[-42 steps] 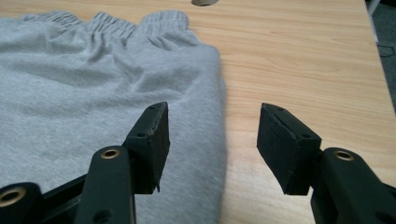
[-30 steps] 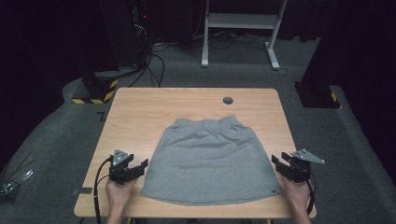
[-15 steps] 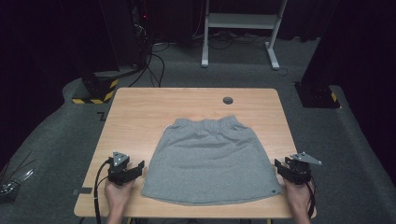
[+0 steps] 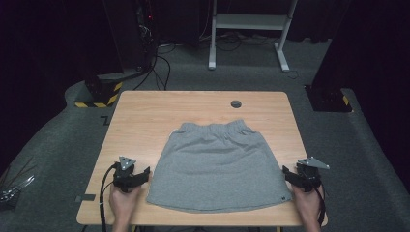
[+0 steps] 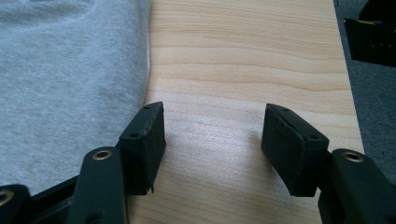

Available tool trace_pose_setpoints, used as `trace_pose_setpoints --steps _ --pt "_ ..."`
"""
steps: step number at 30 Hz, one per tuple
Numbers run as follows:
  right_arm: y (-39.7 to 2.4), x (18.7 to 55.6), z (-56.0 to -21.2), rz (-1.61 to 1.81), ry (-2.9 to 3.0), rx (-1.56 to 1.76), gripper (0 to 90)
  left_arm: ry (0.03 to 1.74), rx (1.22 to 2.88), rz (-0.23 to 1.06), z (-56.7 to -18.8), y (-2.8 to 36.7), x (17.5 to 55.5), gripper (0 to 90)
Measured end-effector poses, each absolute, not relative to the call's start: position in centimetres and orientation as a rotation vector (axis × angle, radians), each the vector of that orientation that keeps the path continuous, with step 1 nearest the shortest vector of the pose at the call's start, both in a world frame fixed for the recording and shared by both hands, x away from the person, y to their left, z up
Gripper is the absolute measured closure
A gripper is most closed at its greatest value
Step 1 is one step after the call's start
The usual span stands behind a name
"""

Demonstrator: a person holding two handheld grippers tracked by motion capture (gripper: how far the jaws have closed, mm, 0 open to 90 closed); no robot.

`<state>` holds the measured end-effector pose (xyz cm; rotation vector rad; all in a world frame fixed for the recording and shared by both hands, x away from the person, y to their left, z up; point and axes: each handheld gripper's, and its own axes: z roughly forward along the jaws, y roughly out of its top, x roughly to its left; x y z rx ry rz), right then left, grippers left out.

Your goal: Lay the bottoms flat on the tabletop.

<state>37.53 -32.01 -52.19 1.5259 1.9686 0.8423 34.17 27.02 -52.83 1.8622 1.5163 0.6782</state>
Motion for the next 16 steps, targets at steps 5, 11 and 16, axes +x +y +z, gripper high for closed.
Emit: trace_pose_setpoints --steps 5,11,16 --pt "-32.01 37.53 -52.19 0.844 1.968 1.53 39.4 1.516 1.861 0.678 -52.83 27.02 34.16 28.2" --pt "-32.02 37.53 -52.19 0.844 1.968 1.531 39.3 1.515 1.861 0.679 -52.83 27.0 34.16 28.2" --pt "-32.05 37.56 -52.19 0.845 1.971 1.526 39.3 1.517 1.86 0.676 -52.83 26.99 34.17 28.2"
